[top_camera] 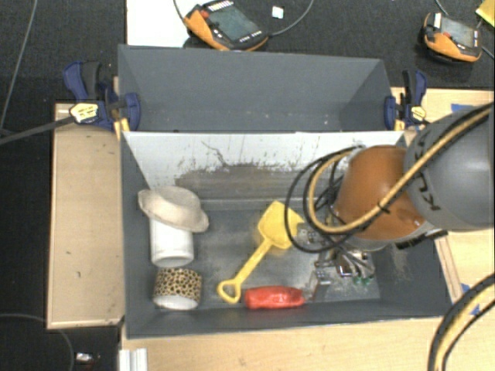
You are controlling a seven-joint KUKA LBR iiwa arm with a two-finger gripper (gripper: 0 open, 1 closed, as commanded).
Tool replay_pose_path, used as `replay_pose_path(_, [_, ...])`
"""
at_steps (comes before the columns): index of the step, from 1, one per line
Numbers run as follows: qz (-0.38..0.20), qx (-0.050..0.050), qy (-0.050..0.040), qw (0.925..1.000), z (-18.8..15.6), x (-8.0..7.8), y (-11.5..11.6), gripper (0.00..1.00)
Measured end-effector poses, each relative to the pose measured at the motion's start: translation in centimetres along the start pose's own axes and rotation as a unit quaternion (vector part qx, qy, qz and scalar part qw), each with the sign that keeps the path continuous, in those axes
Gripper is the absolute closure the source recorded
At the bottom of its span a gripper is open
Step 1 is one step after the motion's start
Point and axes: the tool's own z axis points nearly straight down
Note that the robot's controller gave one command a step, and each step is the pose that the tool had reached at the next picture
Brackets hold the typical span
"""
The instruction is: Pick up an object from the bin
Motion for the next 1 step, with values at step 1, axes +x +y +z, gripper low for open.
replay_pose_path(1, [-0.131,-0.002,-0.0102,0.9914,2.87,-5.82,4.04,0.0])
